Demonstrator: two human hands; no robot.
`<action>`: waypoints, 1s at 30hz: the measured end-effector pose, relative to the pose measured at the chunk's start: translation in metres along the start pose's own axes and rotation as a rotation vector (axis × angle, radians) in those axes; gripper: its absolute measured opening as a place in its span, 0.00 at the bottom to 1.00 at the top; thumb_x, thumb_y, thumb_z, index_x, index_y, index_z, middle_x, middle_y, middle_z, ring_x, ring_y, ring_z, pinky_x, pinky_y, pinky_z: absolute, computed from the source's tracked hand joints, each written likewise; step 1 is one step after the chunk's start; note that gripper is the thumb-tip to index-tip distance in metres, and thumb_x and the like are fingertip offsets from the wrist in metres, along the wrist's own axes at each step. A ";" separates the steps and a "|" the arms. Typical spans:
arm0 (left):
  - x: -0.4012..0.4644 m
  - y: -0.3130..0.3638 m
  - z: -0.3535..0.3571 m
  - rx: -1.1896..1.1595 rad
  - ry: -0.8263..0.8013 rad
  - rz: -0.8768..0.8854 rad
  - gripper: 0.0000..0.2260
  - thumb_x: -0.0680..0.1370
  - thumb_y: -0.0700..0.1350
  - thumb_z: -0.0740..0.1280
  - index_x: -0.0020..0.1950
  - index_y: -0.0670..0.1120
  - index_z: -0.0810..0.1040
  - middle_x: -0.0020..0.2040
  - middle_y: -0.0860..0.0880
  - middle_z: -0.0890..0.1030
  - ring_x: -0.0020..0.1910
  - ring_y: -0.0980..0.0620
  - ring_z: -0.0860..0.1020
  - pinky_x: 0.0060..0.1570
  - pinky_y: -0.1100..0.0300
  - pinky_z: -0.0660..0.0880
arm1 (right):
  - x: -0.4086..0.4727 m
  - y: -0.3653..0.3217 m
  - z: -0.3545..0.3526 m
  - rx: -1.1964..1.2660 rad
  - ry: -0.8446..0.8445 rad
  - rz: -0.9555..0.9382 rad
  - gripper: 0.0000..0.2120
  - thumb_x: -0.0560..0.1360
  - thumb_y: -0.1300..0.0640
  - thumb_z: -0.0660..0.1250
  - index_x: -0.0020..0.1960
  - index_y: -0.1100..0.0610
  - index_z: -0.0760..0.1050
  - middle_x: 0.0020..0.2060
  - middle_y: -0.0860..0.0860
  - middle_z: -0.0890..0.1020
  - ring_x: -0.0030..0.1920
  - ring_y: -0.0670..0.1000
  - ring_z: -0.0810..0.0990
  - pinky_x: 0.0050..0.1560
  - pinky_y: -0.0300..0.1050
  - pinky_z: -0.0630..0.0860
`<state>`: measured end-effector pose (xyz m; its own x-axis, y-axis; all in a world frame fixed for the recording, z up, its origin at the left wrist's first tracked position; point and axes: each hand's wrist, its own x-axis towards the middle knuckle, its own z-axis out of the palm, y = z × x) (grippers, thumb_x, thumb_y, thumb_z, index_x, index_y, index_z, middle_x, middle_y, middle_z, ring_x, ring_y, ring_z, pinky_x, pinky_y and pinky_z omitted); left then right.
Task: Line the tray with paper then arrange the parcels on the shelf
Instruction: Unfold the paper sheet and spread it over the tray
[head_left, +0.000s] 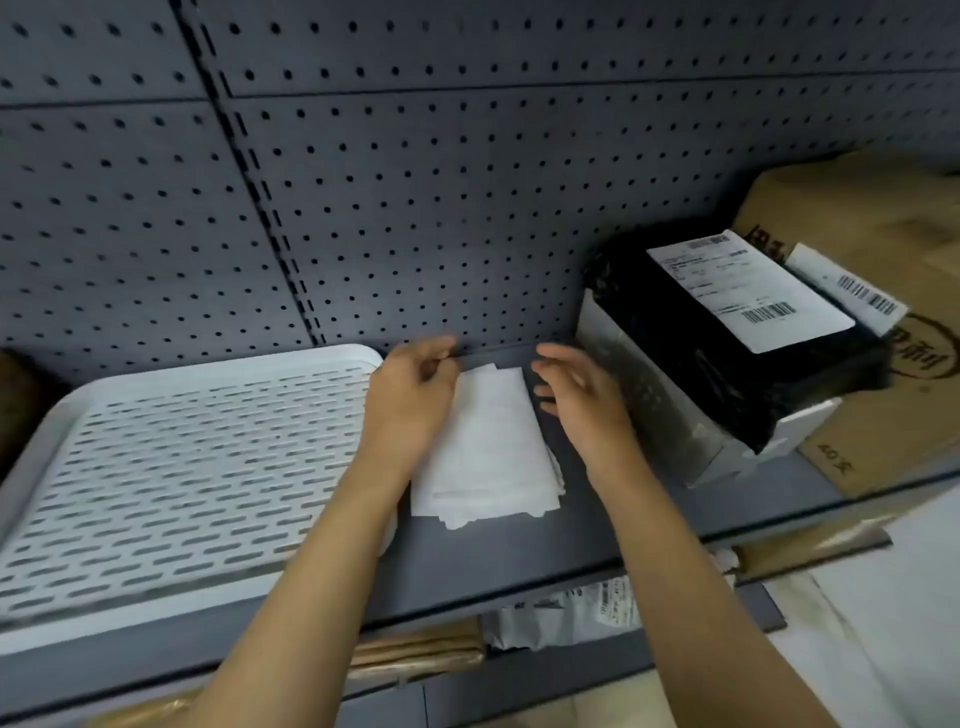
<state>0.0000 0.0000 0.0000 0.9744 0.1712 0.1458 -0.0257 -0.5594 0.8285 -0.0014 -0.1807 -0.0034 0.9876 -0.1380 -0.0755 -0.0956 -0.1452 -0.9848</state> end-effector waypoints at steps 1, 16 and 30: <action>0.001 -0.003 0.003 0.144 0.011 0.060 0.16 0.79 0.41 0.66 0.66 0.47 0.82 0.65 0.46 0.82 0.64 0.47 0.78 0.64 0.67 0.66 | 0.001 0.003 0.002 -0.046 0.009 -0.004 0.12 0.80 0.56 0.64 0.62 0.49 0.79 0.57 0.47 0.83 0.56 0.49 0.82 0.63 0.50 0.78; 0.009 -0.018 0.016 0.452 -0.057 0.189 0.11 0.75 0.45 0.69 0.56 0.52 0.86 0.48 0.47 0.81 0.58 0.40 0.75 0.58 0.63 0.63 | -0.002 0.007 0.008 -0.002 -0.039 -0.014 0.21 0.73 0.68 0.71 0.59 0.47 0.79 0.51 0.49 0.85 0.48 0.43 0.83 0.46 0.32 0.78; -0.023 0.067 -0.075 -0.101 -0.248 0.134 0.03 0.77 0.52 0.72 0.49 0.57 0.85 0.42 0.51 0.86 0.42 0.52 0.84 0.44 0.56 0.80 | -0.034 -0.085 -0.013 0.091 -0.101 -0.341 0.24 0.73 0.69 0.72 0.59 0.43 0.80 0.48 0.45 0.84 0.43 0.43 0.82 0.50 0.41 0.78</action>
<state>-0.0406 0.0191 0.0927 0.9854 -0.1087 0.1314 -0.1677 -0.4778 0.8623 -0.0287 -0.1761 0.0845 0.9686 0.0016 0.2485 0.2479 -0.0777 -0.9657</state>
